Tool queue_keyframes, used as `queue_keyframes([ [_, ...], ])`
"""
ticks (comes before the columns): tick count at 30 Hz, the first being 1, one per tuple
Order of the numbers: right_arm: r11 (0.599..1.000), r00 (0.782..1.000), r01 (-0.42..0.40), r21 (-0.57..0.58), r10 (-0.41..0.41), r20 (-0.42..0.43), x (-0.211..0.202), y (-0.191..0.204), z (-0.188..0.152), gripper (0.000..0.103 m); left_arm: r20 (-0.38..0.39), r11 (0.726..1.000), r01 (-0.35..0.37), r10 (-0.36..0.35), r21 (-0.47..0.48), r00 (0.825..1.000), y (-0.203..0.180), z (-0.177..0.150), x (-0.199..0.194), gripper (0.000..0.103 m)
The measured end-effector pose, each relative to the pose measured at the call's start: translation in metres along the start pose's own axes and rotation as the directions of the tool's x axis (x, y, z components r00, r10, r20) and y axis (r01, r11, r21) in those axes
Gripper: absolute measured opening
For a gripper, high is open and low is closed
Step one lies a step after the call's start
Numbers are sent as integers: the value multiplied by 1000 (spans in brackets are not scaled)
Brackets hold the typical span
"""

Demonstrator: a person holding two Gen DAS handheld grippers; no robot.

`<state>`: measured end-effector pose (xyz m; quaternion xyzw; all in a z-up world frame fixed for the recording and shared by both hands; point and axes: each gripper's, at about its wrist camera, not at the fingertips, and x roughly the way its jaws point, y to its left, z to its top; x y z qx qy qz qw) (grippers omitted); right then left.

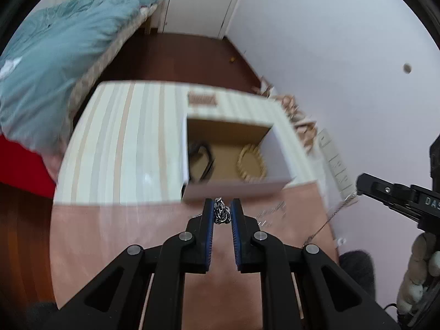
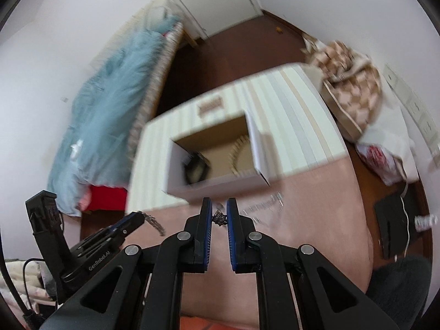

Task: Organize jewelry
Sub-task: 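Carry the chain bracelet into the box and release while the right tool drops the necklace in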

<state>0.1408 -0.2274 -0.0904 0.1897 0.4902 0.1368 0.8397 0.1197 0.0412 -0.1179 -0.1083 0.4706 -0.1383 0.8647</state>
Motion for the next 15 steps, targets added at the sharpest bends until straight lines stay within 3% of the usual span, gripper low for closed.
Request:
queue_keyframes([
  [6,997,998,-17,-82,22,52,-8,32,50,11,50,998,49,-50,24,997,-11,53,-6,9],
  [9,994,999,-10,-110,14,31,9,41,72,11,45,998,55,-56,36,997,-12,74,8,9],
  [15,993,997,24,-113,-32,-67,65,37,99,11,-38,996,88,-87,-1,995,-2,101,62,9],
])
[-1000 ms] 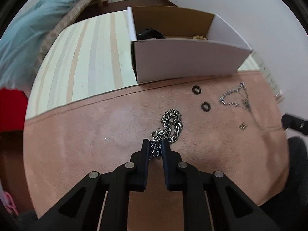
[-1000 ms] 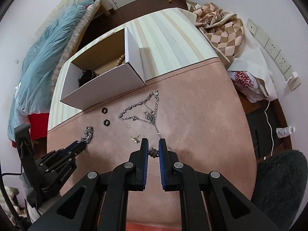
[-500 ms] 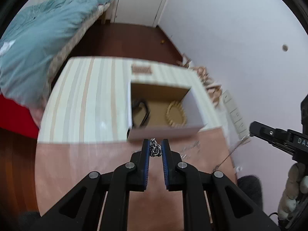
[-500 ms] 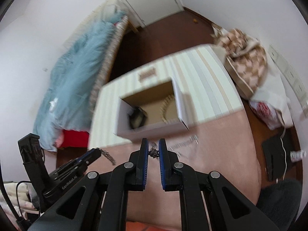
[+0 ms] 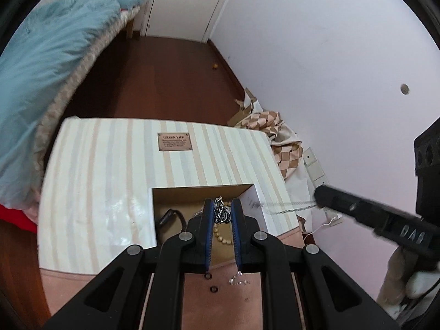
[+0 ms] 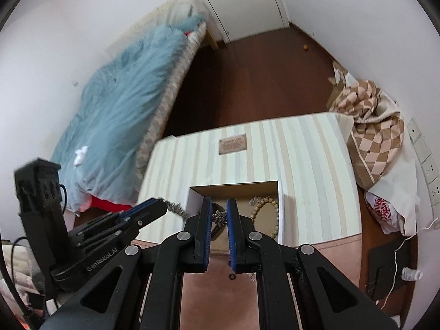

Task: Organize jewelry
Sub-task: 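Carry the chain bracelet into the box and release while the right tool drops the necklace in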

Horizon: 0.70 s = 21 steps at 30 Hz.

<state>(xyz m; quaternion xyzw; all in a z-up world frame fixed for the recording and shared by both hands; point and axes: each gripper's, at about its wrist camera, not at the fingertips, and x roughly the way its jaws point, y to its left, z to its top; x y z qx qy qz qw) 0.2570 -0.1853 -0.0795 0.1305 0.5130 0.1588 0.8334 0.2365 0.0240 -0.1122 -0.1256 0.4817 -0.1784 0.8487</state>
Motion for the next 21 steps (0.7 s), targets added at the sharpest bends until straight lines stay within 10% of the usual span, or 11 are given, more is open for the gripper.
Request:
queue_keyframes([
  [14,997,965,69,30,-59,-257,107,-38,1,16,-204,992,-82,62,-93,977,32,22,83,15],
  [18,997,961,79,7,-74,-267,106,-39,-6,53,-148,985,-156,144,-75,978,36,26,69,73],
  [21,994,963,108,-24,-111,-244,99,-36,-11,64,-112,969,-244,238,-43,965,39,23,59,78],
])
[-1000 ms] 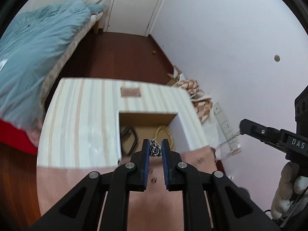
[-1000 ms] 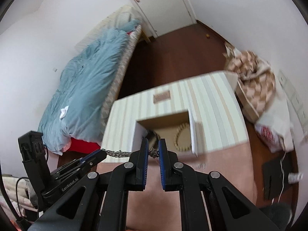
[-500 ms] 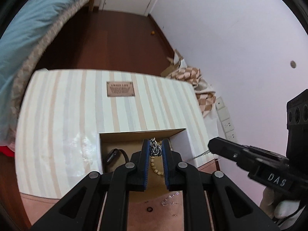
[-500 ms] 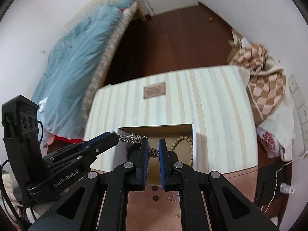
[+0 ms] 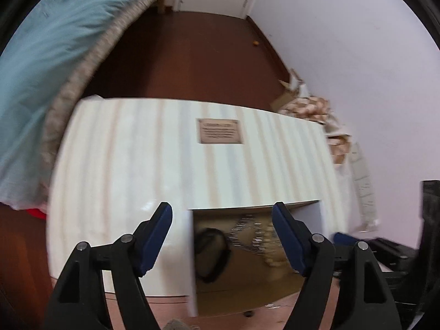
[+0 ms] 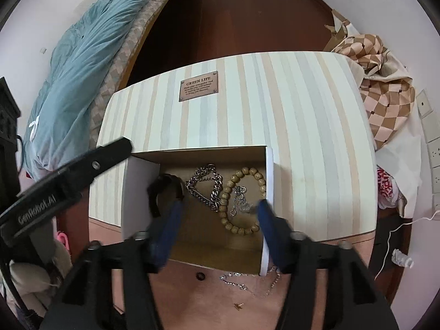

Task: Organize jewelry
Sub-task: 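Carry the chain bracelet into the box and release while the right tool drops the necklace in, then withdraw both tools from the box back over the table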

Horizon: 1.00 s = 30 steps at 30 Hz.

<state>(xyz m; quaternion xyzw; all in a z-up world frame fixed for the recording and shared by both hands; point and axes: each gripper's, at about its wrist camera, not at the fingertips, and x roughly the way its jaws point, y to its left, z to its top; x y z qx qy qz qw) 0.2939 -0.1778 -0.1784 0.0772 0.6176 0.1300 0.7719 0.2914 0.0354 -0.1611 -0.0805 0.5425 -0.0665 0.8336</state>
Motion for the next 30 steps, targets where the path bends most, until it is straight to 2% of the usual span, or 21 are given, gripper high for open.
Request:
queue_keyframes([
  [1,1000,1000,18,-9,-17,8,-2,2,-1,65,5,1000,-26,26,3,1000,2,-1,0,84],
  [2,999,999,38,-20,-38,14,-3,3,-3,70,19,998,-60,60,6,998,4,-4,-3,86],
  [4,997,997,71,-39,-70,28,-7,6,-6,83,33,993,-115,115,14,993,7,-10,-5,102],
  [5,994,995,98,-49,-96,38,-8,8,-9,88,39,990,-139,138,15,990,9,-14,-6,103],
  [10,974,974,218,-64,-212,83,-12,8,-26,98,75,979,-201,199,19,977,13,-40,-12,103],
  [14,960,958,275,-60,-268,104,-11,4,-38,99,80,973,-228,226,20,971,11,-59,-13,103],
  [20,957,951,289,-36,-283,121,-16,-2,-54,100,82,970,-241,238,27,968,4,-79,-20,103],
  [30,955,938,296,-20,-286,195,-51,5,-72,100,144,973,-230,224,26,964,-13,-94,-56,103],
])
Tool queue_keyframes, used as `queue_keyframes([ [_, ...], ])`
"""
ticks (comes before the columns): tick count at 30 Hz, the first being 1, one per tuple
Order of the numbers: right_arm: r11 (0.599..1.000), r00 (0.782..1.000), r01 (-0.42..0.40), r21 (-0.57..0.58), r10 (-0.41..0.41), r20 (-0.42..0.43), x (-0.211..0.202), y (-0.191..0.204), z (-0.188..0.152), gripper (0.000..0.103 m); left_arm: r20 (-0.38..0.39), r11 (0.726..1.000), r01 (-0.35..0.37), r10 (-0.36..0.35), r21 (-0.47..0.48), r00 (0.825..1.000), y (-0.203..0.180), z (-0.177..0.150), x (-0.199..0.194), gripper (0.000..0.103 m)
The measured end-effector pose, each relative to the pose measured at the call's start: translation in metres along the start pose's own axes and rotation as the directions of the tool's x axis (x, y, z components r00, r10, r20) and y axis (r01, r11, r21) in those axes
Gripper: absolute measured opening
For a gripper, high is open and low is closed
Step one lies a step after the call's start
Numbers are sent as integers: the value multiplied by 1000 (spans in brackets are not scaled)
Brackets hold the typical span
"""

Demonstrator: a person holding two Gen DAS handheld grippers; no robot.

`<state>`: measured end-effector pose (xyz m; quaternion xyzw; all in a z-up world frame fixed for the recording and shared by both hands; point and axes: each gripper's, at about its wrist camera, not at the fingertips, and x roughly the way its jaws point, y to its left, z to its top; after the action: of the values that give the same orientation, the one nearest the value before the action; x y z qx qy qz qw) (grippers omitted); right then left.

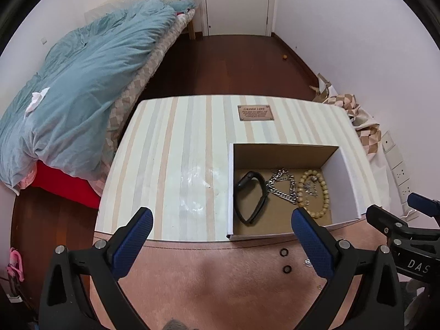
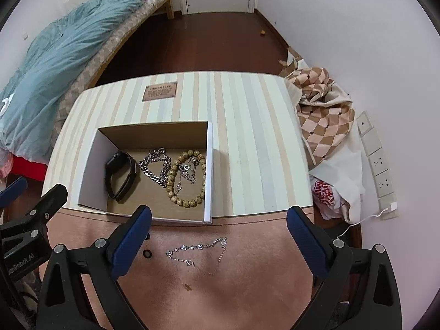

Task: Organize jewelry
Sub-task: 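Withdraw both tools from the box back over the table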

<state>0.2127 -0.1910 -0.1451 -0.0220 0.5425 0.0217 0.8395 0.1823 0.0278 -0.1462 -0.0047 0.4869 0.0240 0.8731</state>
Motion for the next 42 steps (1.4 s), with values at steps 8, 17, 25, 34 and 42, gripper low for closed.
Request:
queue_keyframes([
  [8,1000,994,-2,1,2,106,-57,-2,-9,100,73,1000,1,-1,4,997,-7,-7,-50,103],
  [17,1000,980,-21,13,18,196,-116,-5,-28,100,146,1000,15,-15,-1,989,-7,-18,-105,103],
  [25,1000,967,-23,19,17,253,-154,-7,-42,100,175,1000,13,-10,-16,984,-6,-29,-134,103],
  [34,993,979,-79,89,60,197,-132,-23,-58,100,194,998,-46,53,-41,979,-9,-43,-123,103],
  [42,978,994,-113,175,111,20,-27,-49,-90,81,42,990,-126,129,-64,991,-3,-76,-41,103],
])
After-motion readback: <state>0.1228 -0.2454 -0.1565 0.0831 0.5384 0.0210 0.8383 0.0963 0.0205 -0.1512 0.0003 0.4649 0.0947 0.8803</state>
